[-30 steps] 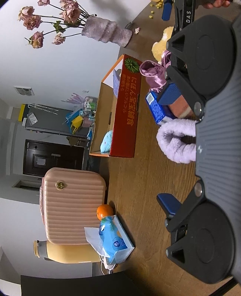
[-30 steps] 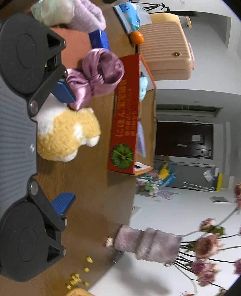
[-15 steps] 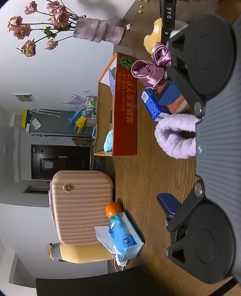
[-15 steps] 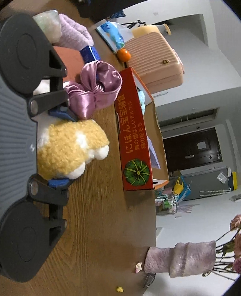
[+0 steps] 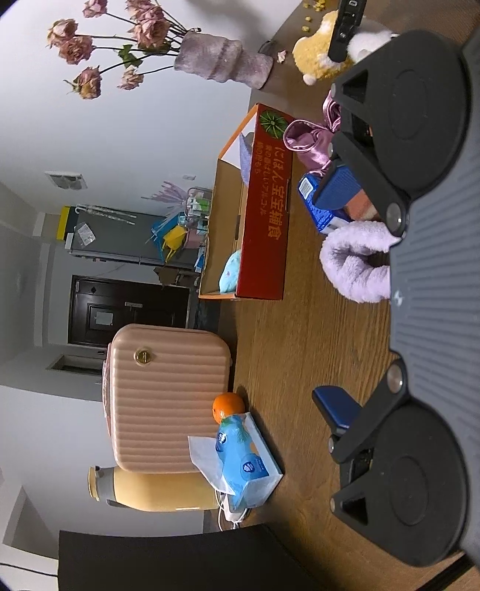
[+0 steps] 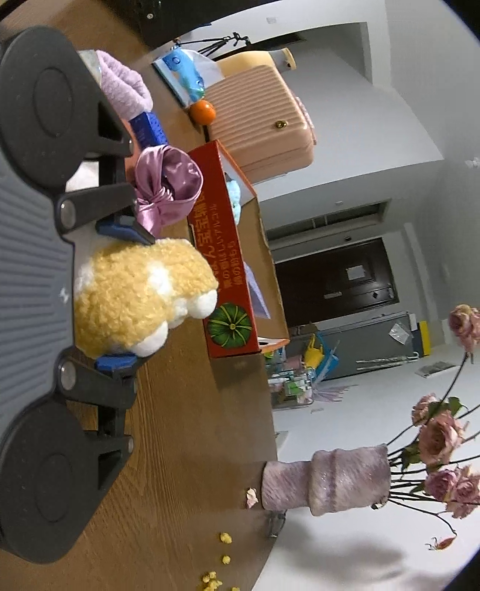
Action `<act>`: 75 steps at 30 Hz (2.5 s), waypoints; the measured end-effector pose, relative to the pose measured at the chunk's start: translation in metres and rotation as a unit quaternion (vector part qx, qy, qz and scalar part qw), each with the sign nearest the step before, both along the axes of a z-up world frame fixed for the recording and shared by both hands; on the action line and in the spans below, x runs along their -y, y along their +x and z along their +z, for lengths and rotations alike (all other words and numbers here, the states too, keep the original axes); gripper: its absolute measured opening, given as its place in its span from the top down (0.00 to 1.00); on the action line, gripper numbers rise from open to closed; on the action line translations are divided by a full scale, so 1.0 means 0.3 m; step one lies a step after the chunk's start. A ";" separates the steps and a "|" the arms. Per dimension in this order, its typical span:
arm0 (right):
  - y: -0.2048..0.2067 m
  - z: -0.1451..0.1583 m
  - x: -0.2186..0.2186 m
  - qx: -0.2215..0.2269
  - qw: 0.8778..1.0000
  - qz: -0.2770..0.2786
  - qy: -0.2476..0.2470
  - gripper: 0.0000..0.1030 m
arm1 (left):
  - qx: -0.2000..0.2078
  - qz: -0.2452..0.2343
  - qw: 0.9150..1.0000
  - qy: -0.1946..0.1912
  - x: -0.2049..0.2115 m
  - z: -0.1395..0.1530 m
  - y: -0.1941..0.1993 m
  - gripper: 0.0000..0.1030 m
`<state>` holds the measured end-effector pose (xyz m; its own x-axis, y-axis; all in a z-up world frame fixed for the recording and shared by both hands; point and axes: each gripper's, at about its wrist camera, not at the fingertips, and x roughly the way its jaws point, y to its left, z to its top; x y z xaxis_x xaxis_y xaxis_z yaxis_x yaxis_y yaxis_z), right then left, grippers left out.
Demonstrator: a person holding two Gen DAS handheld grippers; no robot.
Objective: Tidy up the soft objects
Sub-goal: 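Grasp yellow sheep plush with right tool while left tool grasps lavender fuzzy sock, then carry sheep plush in right tool and lavender sock in left tool over box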
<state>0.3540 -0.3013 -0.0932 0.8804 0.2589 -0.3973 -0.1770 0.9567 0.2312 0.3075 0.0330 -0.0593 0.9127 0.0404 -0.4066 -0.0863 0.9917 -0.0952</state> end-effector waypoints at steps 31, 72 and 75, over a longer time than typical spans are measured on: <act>-0.036 -0.007 0.020 0.003 1.000 -0.017 0.011 0.46 | -0.133 -0.079 0.988 -0.016 0.003 -0.133 0.193 0.54; -0.034 0.067 0.001 0.061 0.998 -0.005 0.026 0.46 | -0.023 -0.040 0.999 -0.025 -0.026 0.067 0.080 0.72; -0.014 0.090 -0.009 0.069 0.997 -0.001 0.032 0.46 | -0.018 -0.042 0.999 -0.021 -0.009 0.086 0.096 0.72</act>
<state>0.3498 -0.2987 -0.0661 0.9263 0.2782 -0.2542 -0.2096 0.9409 0.2661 0.3364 0.0358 -0.0334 0.8972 -0.0534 -0.4385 -0.0071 0.9908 -0.1352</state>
